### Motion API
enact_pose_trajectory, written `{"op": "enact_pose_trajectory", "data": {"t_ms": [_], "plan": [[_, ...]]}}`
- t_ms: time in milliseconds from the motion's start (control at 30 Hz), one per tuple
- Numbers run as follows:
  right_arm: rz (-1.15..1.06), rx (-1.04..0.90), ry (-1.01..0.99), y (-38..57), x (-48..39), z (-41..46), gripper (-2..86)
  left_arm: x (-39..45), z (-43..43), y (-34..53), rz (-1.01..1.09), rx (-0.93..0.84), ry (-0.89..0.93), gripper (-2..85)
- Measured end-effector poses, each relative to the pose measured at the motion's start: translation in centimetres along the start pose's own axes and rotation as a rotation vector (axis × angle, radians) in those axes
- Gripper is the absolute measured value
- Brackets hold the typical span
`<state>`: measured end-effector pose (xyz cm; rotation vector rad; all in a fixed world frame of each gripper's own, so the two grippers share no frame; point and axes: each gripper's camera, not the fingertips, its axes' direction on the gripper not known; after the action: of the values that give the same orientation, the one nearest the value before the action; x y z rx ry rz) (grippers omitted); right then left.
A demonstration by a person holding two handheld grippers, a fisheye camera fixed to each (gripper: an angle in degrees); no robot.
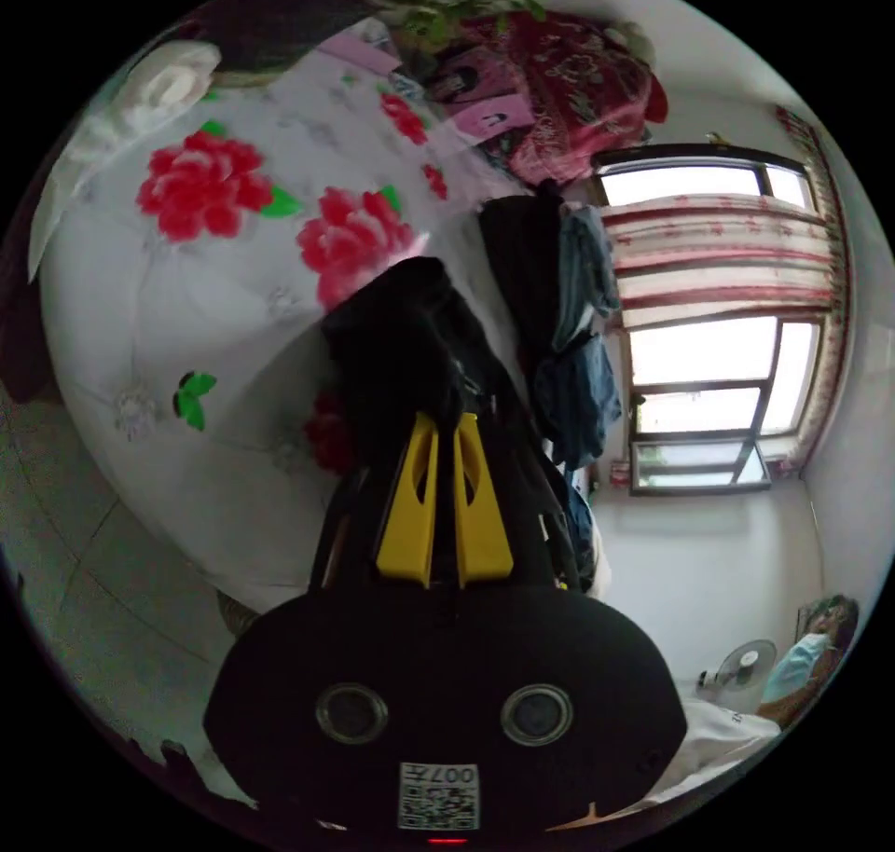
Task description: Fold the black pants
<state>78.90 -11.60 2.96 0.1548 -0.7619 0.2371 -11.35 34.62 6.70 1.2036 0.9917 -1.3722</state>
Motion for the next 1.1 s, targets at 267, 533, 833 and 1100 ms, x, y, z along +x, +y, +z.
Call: {"op": "enact_pose_trajectory", "data": {"t_ms": [267,533,833,1100], "plan": [[-0.177,0.175,-0.116,0.5,-7.0,-13.1,-0.3,4.1,-3.6,2.6,-0.002,-0.051,-0.115,0.1],[0.108,-0.155,0.305,8.3,6.4,-1.9,-0.1,-5.0,2.2,8.9,-0.176,-0.167,-0.228,0.7],[0.097,0.009,0.47,10.7,5.1,-4.2,1.5,0.2,-1.9,8.5,-0.06,-0.045,-0.46,5.1],[-0.186,-0.034,0.406,7.2,-4.3,4.4,4.4,6.7,4.6,3.9,0.136,-0.059,-0.519,7.7]]}}
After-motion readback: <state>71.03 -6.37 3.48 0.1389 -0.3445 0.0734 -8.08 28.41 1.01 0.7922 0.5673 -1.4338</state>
